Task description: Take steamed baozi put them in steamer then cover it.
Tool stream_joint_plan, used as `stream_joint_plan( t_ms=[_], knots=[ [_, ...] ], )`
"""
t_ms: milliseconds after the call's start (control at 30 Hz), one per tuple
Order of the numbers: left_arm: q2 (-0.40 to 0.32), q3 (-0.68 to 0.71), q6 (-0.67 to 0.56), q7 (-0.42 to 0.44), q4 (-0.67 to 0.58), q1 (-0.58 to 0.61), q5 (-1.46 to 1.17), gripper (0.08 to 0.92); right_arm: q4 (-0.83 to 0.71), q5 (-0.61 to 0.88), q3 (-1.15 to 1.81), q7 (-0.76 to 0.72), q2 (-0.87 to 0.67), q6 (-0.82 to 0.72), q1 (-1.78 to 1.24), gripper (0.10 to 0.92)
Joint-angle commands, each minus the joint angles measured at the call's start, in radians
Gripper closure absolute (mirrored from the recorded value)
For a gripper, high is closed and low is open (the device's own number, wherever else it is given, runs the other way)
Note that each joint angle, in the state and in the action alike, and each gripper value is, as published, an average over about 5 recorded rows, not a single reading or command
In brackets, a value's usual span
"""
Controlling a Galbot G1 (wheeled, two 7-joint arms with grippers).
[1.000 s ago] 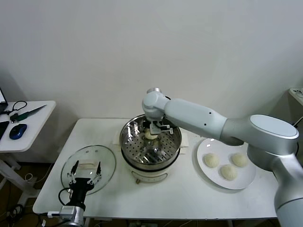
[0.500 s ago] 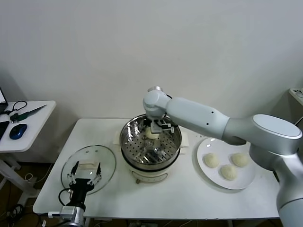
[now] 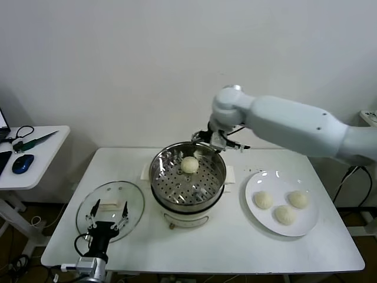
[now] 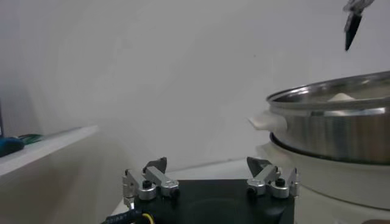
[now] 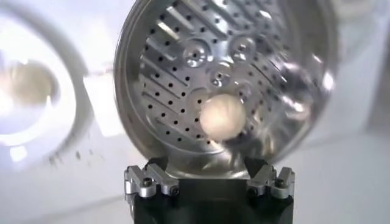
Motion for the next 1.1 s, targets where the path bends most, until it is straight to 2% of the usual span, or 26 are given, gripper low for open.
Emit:
stream_joint_plan(
  t_ms=[33,167,267,567,767,1100],
  knots=[
    [0.003,-0.001,-0.002,-0.001,-0.015,0.005,0.006,0.177,0.088,0.434,-0.021,0.062,-0.25,-0.492,0.045,0.203],
    [0.007,-0.006,-0.002,-0.002,-0.019,0.012,0.002,0.177,0.063,0.537,0.035,0.028,-0.324,-0.549,-0.048,0.203],
    [0.008,-0.008,-0.002,-0.002,-0.022,0.017,0.0,0.177,0.046,0.532,0.082,0.009,-0.368,-0.55,-0.143,0.203],
    [0.007,-0.005,0.0,-0.002,-0.022,0.022,0.005,0.177,-0.087,0.254,0.284,-0.037,-0.38,-0.456,-0.475,0.203],
    [0.004,-0.002,0.002,-0.003,-0.012,0.02,0.01,0.177,-0.132,0.128,0.331,-0.041,-0.347,-0.403,-0.592,0.203],
    [0.003,-0.009,0.004,-0.004,-0.001,0.015,0.016,0.177,-0.265,0.069,0.343,-0.039,-0.196,-0.382,-0.635,0.203]
  ],
)
